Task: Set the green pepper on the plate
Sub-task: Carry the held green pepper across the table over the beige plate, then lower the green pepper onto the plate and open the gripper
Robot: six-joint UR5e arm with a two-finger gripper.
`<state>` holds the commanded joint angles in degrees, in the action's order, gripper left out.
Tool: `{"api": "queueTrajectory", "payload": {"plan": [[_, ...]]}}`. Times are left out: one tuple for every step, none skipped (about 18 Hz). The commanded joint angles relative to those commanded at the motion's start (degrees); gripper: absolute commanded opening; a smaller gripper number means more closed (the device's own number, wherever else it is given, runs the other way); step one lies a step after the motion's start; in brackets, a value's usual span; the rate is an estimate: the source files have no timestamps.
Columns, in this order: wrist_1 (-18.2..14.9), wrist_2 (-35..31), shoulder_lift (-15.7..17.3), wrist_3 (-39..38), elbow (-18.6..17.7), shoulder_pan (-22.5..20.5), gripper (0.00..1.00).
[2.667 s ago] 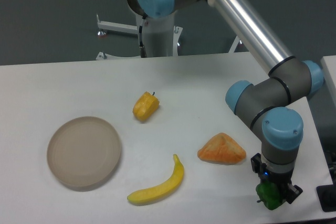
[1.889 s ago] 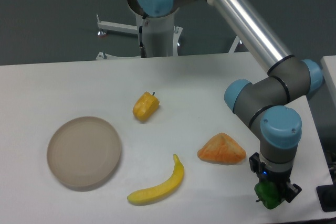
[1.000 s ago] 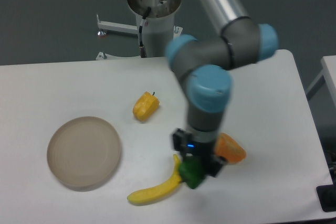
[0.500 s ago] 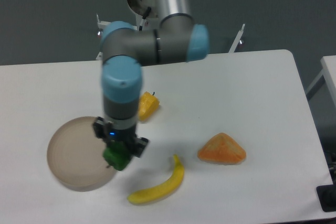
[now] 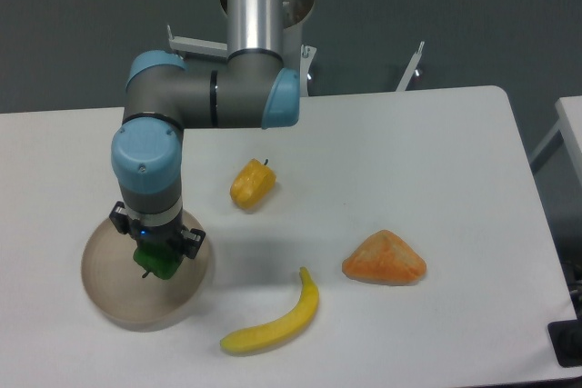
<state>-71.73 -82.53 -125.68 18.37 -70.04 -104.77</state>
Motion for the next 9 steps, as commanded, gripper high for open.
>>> {"api": "queueTrajectory", "payload": {"plan": [[0.97, 0.00, -0.35, 0.00, -0.27, 0.18, 0.55], [1.24, 0.00, -0.53, 0.09, -0.36, 0.53, 0.55], [1.50, 0.09, -0.70, 0.09, -0.27, 0.62, 0.55], [1.68, 0.09, -0.71, 0.09, -0.27, 0.62, 0.55], [1.68, 0.09, -0.71, 0.00, -0.27, 0.70, 0.55], [1.77, 0.09, -0.88, 0.00, -0.36, 0.79, 0.55], [1.86, 0.00, -1.23, 0.09, -0.27, 0.97, 0.55], [2.03, 0.09, -1.32, 0.17, -0.18, 0.97, 0.55], [2.12, 0.17, -1.41, 0.44, -0.09, 1.06, 0.55]]}}
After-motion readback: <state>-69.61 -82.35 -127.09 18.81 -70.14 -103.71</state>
